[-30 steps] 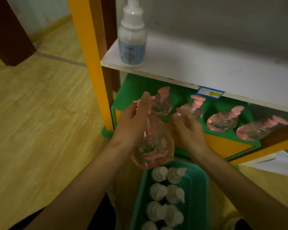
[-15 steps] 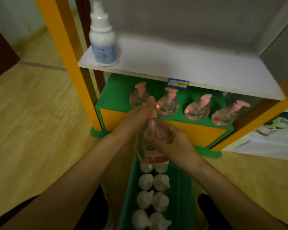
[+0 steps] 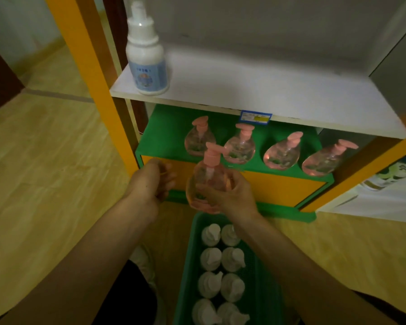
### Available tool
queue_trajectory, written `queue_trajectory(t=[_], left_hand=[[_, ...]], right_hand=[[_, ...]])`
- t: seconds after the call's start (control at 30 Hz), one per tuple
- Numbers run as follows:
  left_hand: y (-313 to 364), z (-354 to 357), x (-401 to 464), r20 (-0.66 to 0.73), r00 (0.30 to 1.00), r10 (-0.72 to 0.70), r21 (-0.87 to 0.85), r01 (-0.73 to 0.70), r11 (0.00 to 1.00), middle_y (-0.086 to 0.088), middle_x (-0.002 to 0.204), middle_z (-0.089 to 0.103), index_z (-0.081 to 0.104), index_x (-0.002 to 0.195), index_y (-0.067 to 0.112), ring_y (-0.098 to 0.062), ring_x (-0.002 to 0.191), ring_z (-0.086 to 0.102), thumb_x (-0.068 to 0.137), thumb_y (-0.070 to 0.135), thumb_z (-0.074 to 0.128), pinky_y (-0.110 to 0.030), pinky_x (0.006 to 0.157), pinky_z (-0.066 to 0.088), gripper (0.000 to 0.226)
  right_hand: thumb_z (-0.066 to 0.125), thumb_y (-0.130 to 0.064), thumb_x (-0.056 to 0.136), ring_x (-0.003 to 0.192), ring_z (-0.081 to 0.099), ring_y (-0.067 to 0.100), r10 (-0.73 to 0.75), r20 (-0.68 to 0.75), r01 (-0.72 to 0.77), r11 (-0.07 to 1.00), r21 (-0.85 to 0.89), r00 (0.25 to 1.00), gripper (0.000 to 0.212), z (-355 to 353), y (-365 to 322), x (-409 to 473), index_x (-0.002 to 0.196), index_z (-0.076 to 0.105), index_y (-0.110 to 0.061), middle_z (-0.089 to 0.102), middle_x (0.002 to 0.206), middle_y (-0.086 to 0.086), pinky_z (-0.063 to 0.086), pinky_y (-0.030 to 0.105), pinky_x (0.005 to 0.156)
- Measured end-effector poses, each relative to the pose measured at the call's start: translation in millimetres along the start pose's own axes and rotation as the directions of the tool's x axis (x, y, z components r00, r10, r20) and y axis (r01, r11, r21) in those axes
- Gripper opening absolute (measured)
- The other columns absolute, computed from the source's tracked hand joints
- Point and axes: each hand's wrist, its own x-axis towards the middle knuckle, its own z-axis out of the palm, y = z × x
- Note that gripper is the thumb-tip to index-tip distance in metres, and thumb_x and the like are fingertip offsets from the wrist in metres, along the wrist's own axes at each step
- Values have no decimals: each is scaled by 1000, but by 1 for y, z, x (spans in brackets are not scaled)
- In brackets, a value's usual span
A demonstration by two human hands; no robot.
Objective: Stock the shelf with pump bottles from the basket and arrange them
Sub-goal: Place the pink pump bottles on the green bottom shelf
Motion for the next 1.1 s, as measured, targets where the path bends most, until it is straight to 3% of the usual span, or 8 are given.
queue_trajectory(t=[0.13,0.23,0.33,0.43,0.6,0.8,0.93,1.1], left_hand=[[1,-17,4,-14,997,-76,-38,75,996,2,79,66,54,71,21,-12,62,53,93,28,40,-27,56,34,27],[8,-25,2,44,991,-127,-122,132,984,2,77,64,54,74,21,-12,63,52,94,29,39,-27,57,33,27],[17,-28,0,101,986,-136,-253,158,954,1,76,64,55,79,19,-13,67,54,94,32,39,-27,58,34,26],[24,-31,1,118,986,-119,-298,149,943,3,66,66,56,79,19,-13,65,54,94,31,40,-26,57,35,25],[25,-42,5,136,981,-141,-339,179,924,1,66,66,59,76,17,-15,63,55,90,27,45,-27,57,37,22],[27,-46,9,109,976,-188,-350,215,912,-1,71,64,57,75,15,-15,59,53,91,24,45,-27,57,36,22],[32,-42,7,117,973,-198,-355,227,907,-2,70,63,56,73,15,-14,55,52,89,19,46,-26,54,35,19],[32,-41,7,141,973,-185,-348,224,911,0,66,64,57,73,16,-12,53,53,90,21,46,-25,53,36,21]], right_hand=[[86,-22,64,99,64,20,3,-11,-3,999,-42,1000,57,22,11,22,113,56,-19,67,107,-1,55,42,86],[81,-19,72,99,63,21,-135,0,134,986,-99,991,46,46,4,44,112,58,-21,67,107,0,54,40,87],[76,-20,78,84,60,1,-277,26,277,945,-176,961,34,73,-12,66,103,58,-36,63,91,-18,51,11,67],[74,-22,79,69,53,-4,-339,25,329,888,-320,940,18,94,-23,92,90,60,-23,54,76,-21,41,7,54],[69,-22,84,87,58,16,-295,68,293,843,-452,953,29,120,-27,128,110,60,-12,62,98,-2,45,20,69],[62,-16,90,86,50,13,-228,54,227,856,-464,972,27,136,-24,157,116,59,-12,55,96,-3,33,-3,53],[74,-20,80,91,59,15,-163,21,157,894,-419,986,42,146,-21,162,118,59,-15,64,111,2,45,20,73],[76,-17,77,93,59,16,-146,-7,133,918,-374,989,41,155,-11,166,114,62,-16,66,112,1,46,21,71]])
